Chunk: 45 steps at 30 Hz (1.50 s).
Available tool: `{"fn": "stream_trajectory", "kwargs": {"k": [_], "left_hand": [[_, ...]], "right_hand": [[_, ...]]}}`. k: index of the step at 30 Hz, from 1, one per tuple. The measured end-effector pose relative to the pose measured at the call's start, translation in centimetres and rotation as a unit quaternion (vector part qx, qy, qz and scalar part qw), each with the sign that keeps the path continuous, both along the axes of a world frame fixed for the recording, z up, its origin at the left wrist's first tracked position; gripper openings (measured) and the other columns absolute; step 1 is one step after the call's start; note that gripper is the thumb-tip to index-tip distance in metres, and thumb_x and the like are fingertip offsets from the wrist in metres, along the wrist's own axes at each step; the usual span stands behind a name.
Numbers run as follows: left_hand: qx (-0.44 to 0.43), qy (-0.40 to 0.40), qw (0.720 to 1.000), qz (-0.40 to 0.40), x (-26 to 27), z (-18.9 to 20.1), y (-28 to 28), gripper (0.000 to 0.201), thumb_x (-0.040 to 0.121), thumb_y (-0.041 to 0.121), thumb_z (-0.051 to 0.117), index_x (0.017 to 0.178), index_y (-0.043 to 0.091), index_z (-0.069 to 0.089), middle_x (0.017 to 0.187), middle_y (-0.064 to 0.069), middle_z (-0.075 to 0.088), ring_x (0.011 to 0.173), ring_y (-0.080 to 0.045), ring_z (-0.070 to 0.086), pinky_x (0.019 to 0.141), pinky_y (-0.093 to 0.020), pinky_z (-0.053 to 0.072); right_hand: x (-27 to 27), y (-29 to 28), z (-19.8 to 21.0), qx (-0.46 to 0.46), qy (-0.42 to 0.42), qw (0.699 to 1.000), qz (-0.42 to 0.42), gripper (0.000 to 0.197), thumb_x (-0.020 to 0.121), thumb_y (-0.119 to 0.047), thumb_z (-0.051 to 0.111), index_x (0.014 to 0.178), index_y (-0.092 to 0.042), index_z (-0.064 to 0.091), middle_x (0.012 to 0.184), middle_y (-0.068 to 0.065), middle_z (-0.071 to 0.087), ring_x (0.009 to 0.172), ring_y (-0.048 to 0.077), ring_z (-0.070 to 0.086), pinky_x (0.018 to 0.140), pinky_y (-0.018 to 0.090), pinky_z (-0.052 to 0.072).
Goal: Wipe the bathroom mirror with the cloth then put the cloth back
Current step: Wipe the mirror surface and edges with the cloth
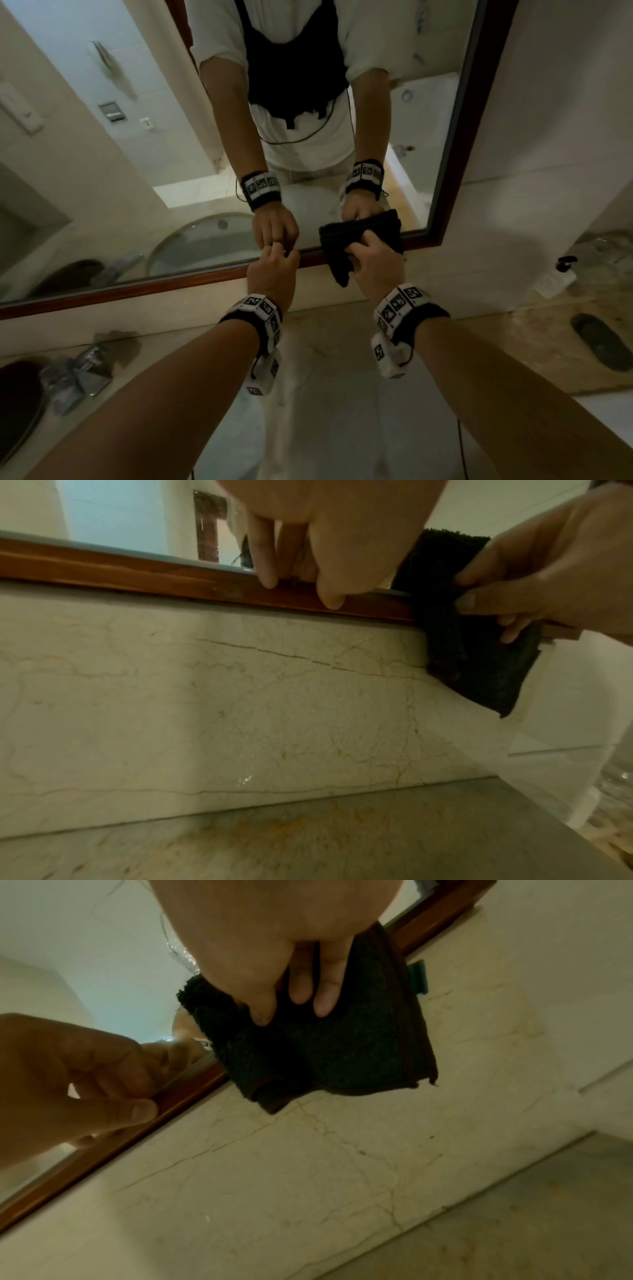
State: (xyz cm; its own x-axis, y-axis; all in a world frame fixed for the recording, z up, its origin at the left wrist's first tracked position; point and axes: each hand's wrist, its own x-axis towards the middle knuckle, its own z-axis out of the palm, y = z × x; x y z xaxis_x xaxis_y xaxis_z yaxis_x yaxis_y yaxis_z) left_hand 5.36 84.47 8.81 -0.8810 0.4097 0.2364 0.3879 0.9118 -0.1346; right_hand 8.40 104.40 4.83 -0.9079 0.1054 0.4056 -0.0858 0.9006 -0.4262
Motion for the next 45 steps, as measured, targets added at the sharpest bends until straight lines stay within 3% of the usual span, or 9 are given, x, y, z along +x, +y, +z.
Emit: {"fn": "stream_trajectory", "kwargs": {"k": [6,10,14,25,28,31,35,37,45], "left_hand": [[-0.026,-0.025,0.999,0.014,0.3,0.5,0.4,0.023,0.08,0.002,0.06,0.102,0.012,0.064,0.088,-0.013,0.056,0.079,-0.031,0.056,0.05,-0.03,0.035],[-0.033,-0.03,0.999,0.018,0.5,0.6,0.4,0.023,0.082,0.004,0.06,0.103,0.012,0.063,0.09,-0.013,0.055,0.081,-0.03,0.055,0.051,-0.031,0.034],[-0.035,-0.034,0.999,0.018,0.5,0.7,0.4,0.021,0.085,0.006,0.058,0.104,0.013,0.063,0.091,-0.012,0.055,0.082,-0.029,0.055,0.052,-0.031,0.033],[0.027,-0.041,0.998,0.03,-0.1,1.5,0.7,0.016,0.089,0.012,0.056,0.097,0.014,0.069,0.092,-0.008,0.06,0.079,-0.03,0.061,0.053,-0.032,0.04],[0.079,0.01,0.997,-0.018,-0.3,1.4,1.3,0.013,0.084,0.006,0.062,0.094,0.009,0.069,0.089,-0.011,0.062,0.074,-0.033,0.063,0.05,-0.035,0.048],[0.132,0.08,0.986,-0.07,-0.5,1.3,1.9,0.015,0.083,0.003,0.064,0.097,0.006,0.068,0.092,-0.013,0.064,0.078,-0.034,0.062,0.049,-0.038,0.051],[0.186,0.125,0.973,-0.065,-0.7,2.1,2.3,0.015,0.086,0.011,0.065,0.1,0.008,0.066,0.101,-0.011,0.059,0.09,-0.03,0.056,0.054,-0.036,0.049],[0.188,0.159,0.966,-0.075,-0.8,2.9,2.4,0.017,0.084,0.014,0.066,0.1,0.008,0.067,0.099,-0.012,0.057,0.09,-0.03,0.053,0.059,-0.037,0.046],[0.156,0.248,0.955,-0.049,-0.9,6.6,2.5,0.023,0.082,0.025,0.066,0.104,0.02,0.069,0.114,-0.011,0.054,0.107,-0.029,0.041,0.089,-0.045,0.033]], "right_hand": [[1.4,4.0,0.5,0.023,0.037,0.997,-0.057,0.011,0.074,-0.003,0.072,0.08,-0.011,0.07,0.092,0.01,0.061,0.068,0.031,0.059,0.05,0.026,0.037],[2.9,7.6,0.5,0.051,0.061,0.988,-0.131,0.011,0.074,-0.004,0.07,0.077,-0.014,0.073,0.088,0.009,0.064,0.065,0.031,0.061,0.049,0.026,0.037],[3.4,9.3,-0.4,0.048,0.033,0.985,-0.165,0.016,0.073,0.001,0.074,0.083,-0.012,0.072,0.094,0.011,0.062,0.065,0.032,0.061,0.049,0.021,0.025],[2.7,8.2,1.1,-0.148,0.194,0.939,-0.243,0.019,0.094,-0.005,0.055,0.11,-0.004,0.064,0.124,0.02,0.055,0.095,0.034,0.057,0.06,0.03,0.041],[1.8,7.2,1.1,-0.183,0.175,0.937,-0.24,0.025,0.094,-0.01,0.058,0.118,-0.005,0.06,0.129,0.02,0.049,0.102,0.039,0.057,0.066,0.042,0.054],[1.8,6.8,-0.2,-0.15,0.171,0.951,-0.21,0.033,0.09,-0.013,0.064,0.123,-0.008,0.059,0.129,0.021,0.047,0.107,0.039,0.055,0.074,0.037,0.051],[1.8,8.0,-1.5,-0.14,0.14,0.95,-0.241,0.013,0.089,-0.013,0.064,0.101,-0.013,0.069,0.116,0.016,0.056,0.091,0.037,0.059,0.062,0.042,0.055],[1.4,8.5,-1.5,-0.135,0.141,0.949,-0.247,0.009,0.085,-0.009,0.064,0.091,-0.013,0.07,0.109,0.015,0.059,0.083,0.037,0.06,0.056,0.034,0.047],[1.0,8.9,0.2,-0.118,0.183,0.945,-0.243,0.009,0.079,-0.002,0.067,0.079,-0.01,0.071,0.096,0.014,0.063,0.07,0.034,0.06,0.055,0.025,0.034]]}}
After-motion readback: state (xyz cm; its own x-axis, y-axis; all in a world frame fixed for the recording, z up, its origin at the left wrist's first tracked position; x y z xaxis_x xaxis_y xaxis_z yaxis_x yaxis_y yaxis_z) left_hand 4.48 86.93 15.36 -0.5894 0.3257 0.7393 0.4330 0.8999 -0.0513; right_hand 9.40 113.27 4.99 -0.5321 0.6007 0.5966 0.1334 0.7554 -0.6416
